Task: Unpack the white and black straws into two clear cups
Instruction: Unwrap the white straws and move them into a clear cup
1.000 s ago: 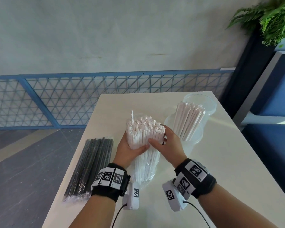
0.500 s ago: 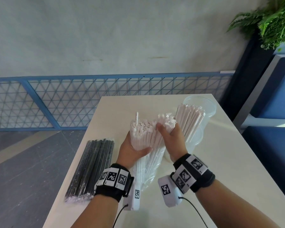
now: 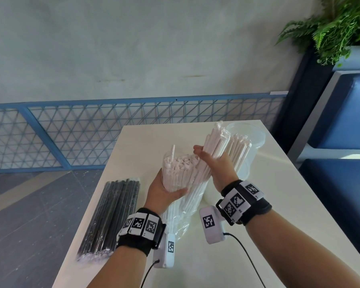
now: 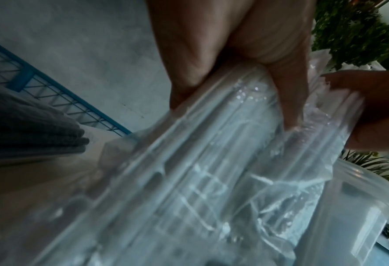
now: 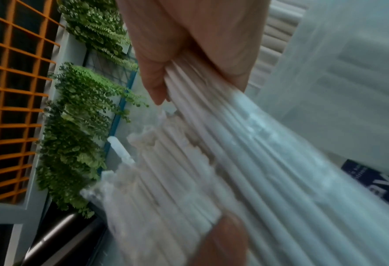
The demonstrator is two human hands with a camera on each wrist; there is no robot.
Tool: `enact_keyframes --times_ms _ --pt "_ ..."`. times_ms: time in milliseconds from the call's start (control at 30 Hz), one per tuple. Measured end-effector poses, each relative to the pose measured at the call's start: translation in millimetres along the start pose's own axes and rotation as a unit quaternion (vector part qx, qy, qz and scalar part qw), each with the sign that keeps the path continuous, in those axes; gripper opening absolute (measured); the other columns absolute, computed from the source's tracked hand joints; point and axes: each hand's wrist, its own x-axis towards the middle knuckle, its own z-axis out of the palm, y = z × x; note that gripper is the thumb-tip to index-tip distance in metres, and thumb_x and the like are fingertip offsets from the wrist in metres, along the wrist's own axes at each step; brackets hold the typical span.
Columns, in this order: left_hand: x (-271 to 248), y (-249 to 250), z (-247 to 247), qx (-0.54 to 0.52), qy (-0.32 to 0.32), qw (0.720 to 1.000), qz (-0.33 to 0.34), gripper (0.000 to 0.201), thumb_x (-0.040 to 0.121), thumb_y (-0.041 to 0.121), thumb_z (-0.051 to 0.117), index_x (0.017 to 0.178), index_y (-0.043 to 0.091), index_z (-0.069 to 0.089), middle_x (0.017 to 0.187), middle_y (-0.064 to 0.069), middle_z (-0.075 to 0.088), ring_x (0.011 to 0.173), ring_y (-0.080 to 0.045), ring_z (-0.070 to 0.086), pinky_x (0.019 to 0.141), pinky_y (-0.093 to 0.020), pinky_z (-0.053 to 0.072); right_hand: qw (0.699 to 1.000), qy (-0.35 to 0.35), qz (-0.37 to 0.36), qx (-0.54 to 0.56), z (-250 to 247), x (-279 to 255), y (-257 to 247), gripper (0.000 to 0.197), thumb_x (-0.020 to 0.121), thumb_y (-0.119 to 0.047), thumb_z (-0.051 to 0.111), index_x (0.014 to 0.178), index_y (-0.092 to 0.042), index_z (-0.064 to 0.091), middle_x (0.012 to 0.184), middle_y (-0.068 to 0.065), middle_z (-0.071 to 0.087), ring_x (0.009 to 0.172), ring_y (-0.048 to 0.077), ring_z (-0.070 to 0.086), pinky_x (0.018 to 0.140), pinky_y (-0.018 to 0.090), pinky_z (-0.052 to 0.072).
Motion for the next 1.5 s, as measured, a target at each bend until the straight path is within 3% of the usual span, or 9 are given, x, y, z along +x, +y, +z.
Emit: enact_keyframes --times_ms 67,167,267,400,467,567,667,1267,1500 --pt "0.1 0.5 -0.5 0.007 0.002 1.0 -0.006 0.06 0.063 0.016 0.084 0.112 0.028 0.051 0.102 0.019 0.06 0.096 0.006 0.055 0.063 -0.004 0.046 0.999 0.027 -0.022 0.032 -1.4 2.9 -11.6 0.083 0.062 -0.052 0.08 0.124 -0.004 0.053 0.113 0.007 0.065 0.106 0.02 0.061 0.097 0.046 0.048" --pt "0.2 -0.4 -1.7 -0.001 0.013 1.0 -0.011 0.06 0.062 0.016 0.085 0.11 0.027 0.051 0.1 0.018 0.06 0.095 0.003 0.056 0.069 -0.007 0.043 0.998 0.034 -0.037 0.033 -2.3 1.2 -27.2 0.092 0.057 -0.057 0.079 0.125 -0.001 0.05 0.109 0.008 0.068 0.102 0.019 0.064 0.093 0.045 0.051" --pt "1.1 -0.3 -0.7 -0.019 0.02 0.999 -0.017 0.059 0.063 0.016 0.084 0.112 0.025 0.053 0.104 0.013 0.063 0.098 -0.002 0.059 0.074 -0.013 0.045 0.998 0.008 -0.052 -0.035 0.2 -4.0 -21.8 0.058 0.065 -0.045 0.077 0.106 -0.008 0.059 0.103 0.018 0.068 0.097 0.03 0.066 0.087 0.047 0.054" --pt "4.7 0.5 4.5 -0.027 0.022 0.999 -0.02 0.064 0.061 0.019 0.085 0.118 0.018 0.055 0.111 0.001 0.067 0.104 -0.014 0.062 0.087 -0.03 0.052 0.998 0.031 0.003 -0.056 4.1 -4.3 -3.9 0.111 0.046 -0.069 0.076 0.127 0.0 0.046 0.115 0.016 0.063 0.106 0.029 0.061 0.095 0.045 0.05" --pt "5.8 -0.2 7.2 -0.022 0.015 0.999 -0.018 0.066 0.061 0.02 0.086 0.118 0.019 0.054 0.112 0.001 0.066 0.106 -0.015 0.062 0.09 -0.033 0.051 0.998 0.049 0.012 -0.028 -0.6 0.8 -7.1 0.112 0.054 -0.064 0.076 0.135 0.003 0.037 0.124 0.015 0.059 0.115 0.027 0.055 0.098 0.042 0.046" --pt "8.5 -1.8 8.4 -0.017 0.012 1.0 -0.017 0.065 0.06 0.02 0.086 0.118 0.019 0.055 0.113 0.002 0.066 0.107 -0.014 0.061 0.09 -0.031 0.05 0.997 0.065 -0.027 0.038 -9.0 5.1 -27.2 0.055 0.072 -0.042 0.071 0.106 0.0 0.062 0.1 0.008 0.071 0.1 0.019 0.065 0.087 0.034 0.05" --pt "11.4 -4.7 8.4 -0.011 0.007 1.0 -0.02 0.067 0.058 0.024 0.087 0.118 0.021 0.056 0.112 0.003 0.067 0.106 -0.013 0.062 0.093 -0.035 0.051 0.989 0.092 -0.05 0.106 -19.4 9.1 -45.8 0.008 0.085 -0.015 0.063 0.083 -0.008 0.06 0.076 0.004 0.067 0.077 0.018 0.067 0.073 0.033 0.052" --pt "10.4 -3.5 11.4 -0.035 0.018 0.999 -0.018 0.069 0.051 0.034 0.085 0.114 0.021 0.059 0.11 0.003 0.068 0.105 -0.013 0.064 0.096 -0.043 0.05 0.971 0.132 -0.174 0.094 -36.9 14.5 -76.3 0.018 0.081 -0.018 0.062 0.085 -0.002 0.056 0.064 0.001 0.057 0.055 0.011 0.057 0.054 0.026 0.047" --pt "7.2 -1.3 8.8 -0.043 0.015 0.999 -0.018 0.07 0.049 0.037 0.083 0.112 0.02 0.059 0.107 0.001 0.069 0.103 -0.013 0.065 0.093 -0.042 0.052 0.925 0.286 -0.243 0.064 -51.3 15.4 -85.9 0.03 0.08 -0.022 0.062 0.098 0.002 0.054 0.063 -0.003 0.057 0.055 0.014 0.054 0.058 0.033 0.048"
